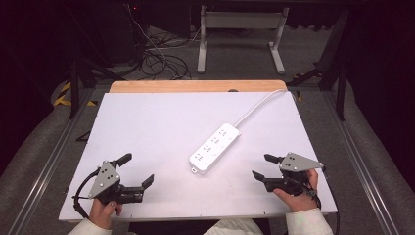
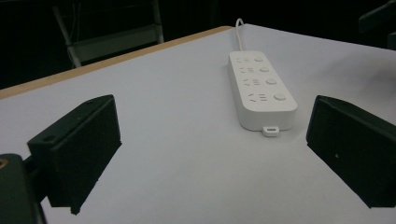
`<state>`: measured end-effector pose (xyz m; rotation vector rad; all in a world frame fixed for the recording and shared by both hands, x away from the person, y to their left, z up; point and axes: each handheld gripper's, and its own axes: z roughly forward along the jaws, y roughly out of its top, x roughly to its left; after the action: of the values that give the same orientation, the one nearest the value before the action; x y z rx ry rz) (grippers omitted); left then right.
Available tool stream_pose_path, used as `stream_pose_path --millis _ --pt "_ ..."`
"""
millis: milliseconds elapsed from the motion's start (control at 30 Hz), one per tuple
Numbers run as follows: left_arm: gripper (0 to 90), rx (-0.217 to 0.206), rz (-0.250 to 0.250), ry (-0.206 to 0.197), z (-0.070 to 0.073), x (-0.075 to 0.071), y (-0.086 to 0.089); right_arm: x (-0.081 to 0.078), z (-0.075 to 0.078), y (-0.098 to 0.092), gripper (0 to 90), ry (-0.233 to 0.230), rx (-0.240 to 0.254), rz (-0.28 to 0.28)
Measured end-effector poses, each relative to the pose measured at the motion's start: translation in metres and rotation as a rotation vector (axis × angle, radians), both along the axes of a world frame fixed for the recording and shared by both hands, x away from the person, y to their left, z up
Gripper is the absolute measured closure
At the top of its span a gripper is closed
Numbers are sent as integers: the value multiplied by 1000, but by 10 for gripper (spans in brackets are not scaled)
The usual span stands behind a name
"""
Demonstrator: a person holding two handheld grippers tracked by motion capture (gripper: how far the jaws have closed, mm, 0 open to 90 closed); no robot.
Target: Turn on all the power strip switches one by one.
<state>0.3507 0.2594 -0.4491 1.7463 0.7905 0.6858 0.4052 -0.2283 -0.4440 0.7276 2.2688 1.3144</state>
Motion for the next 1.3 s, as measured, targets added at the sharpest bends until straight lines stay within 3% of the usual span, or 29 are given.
stream_pose_path --millis 100,267,367,700,733,867,1100,1133,1200,1300 --pt "33 18 8 -3 1 -1 -1 -2 1 2 312 0 -4 16" --pt "27 89 45 -36 3 -6 -7 -1 2 4 318 8 -10 36" --pt "4 95 15 -28 5 -8 -9 -2 4 4 337 5 -12 39" --pt "10 78 21 -19 6 -9 -7 0 8 5 403 10 1 47" --pt "9 83 24 -39 6 -10 -8 0 8 5 404 10 1 48" --pt "3 84 25 -55 7 -11 -8 2 9 7 404 21 -6 56" --pt "4 72 74 -40 6 -8 -8 11 15 16 386 40 -5 52" --pt "4 77 78 -44 7 -9 -7 12 16 18 386 43 -2 54" --pt "0 107 71 -4 7 -8 -8 17 18 21 387 53 -7 53" --pt "0 154 114 -5 3 -6 -11 21 24 27 396 51 -11 58"
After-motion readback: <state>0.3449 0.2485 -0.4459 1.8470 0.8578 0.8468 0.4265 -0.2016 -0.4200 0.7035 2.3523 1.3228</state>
